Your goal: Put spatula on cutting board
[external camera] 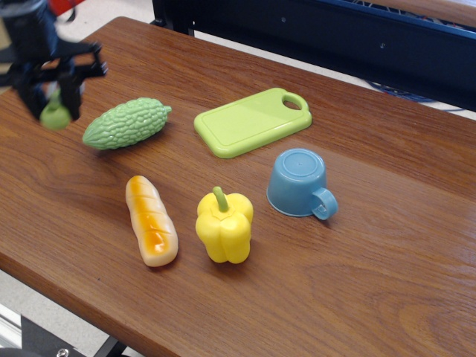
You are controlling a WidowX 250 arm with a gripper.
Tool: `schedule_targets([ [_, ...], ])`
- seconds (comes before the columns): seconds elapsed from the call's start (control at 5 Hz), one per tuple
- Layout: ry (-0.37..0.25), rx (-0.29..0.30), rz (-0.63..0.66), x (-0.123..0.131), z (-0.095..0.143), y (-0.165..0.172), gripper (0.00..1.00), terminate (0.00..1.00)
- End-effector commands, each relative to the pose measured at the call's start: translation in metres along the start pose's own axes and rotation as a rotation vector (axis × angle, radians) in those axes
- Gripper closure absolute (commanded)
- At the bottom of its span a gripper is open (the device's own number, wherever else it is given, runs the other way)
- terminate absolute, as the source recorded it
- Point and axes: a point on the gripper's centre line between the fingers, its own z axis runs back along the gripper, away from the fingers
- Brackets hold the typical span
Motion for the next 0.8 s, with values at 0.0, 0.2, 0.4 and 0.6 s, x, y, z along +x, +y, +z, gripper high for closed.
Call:
schedule_targets([
  [0.0,-0.034,0.052,-0.234,0.026,0.026,-0.066,1.0,0.0],
  [0.2,-0.011,0.03,-0.429,0.025,0.027,-0.08,1.0,0.0],
  [0.4,0.038,0.017,-0.618,0.031,0.022,-0.097,1.0,0.0],
  [0.6,-0.004,-0.002,-0.723,0.033,0.015,-0.111,1.0,0.0],
])
